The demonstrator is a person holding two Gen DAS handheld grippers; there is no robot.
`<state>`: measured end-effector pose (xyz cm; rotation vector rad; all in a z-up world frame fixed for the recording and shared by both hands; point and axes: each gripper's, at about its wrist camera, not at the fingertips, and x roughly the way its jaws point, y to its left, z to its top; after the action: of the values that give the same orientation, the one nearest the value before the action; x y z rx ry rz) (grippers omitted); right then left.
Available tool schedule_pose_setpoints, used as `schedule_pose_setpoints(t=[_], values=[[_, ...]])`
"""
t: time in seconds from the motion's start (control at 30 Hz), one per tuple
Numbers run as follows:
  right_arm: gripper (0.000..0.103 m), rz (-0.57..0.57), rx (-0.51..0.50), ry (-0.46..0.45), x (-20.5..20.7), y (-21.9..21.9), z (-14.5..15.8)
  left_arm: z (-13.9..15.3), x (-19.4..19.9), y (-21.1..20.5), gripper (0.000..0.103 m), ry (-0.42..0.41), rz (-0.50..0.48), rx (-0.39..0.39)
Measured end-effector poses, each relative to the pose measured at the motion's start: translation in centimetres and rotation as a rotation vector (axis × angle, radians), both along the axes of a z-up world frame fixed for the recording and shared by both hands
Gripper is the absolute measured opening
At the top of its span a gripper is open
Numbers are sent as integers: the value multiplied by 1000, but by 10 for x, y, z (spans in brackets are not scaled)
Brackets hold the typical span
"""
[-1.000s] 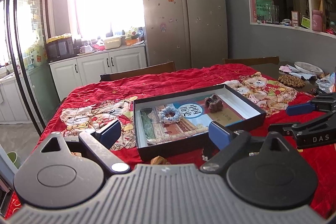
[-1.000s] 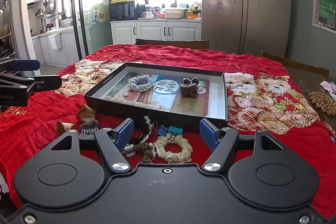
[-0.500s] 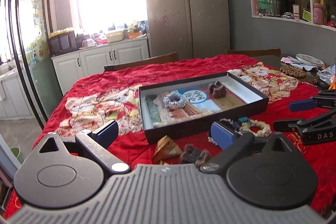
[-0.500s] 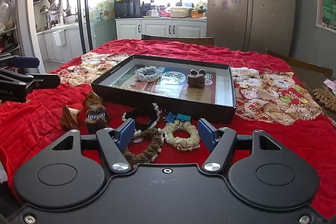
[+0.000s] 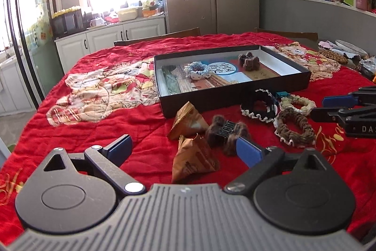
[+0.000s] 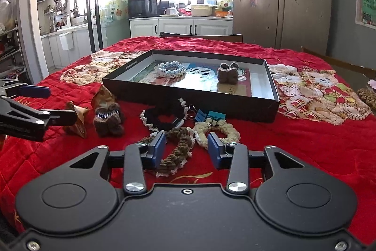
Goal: Organize objects
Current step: 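Withdraw both open tools from the box back toward the remaining accessories, then grasp the tan paper packet with the left tool while the right grasps a brown braided scrunchie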
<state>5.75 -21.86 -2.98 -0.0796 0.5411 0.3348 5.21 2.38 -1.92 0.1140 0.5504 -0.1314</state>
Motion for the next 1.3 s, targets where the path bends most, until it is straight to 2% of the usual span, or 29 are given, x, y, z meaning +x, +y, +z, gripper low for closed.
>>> schedule_pose_setpoints(t=[0.13,0.43,0.87,1.03,1.2,1.3], values=[[34,5,-23,10,3,6,-6,-7,6,-1,98,18,2,-18],[30,-8,-25,50,13,12,-20,-16,15,5,85,47,22,-45],[26,2,-23,90,17,13,-29,-27,24,9,61,90,25,-65],[20,15,-34,88,17,16,-30,-29,26,9,55,106,13,-81],[14,31,-47,82,15,19,-30,-29,26,7,42,107,0,-81],[14,36,-48,80,14,20,-31,-29,26,6,42,106,-1,-78]])
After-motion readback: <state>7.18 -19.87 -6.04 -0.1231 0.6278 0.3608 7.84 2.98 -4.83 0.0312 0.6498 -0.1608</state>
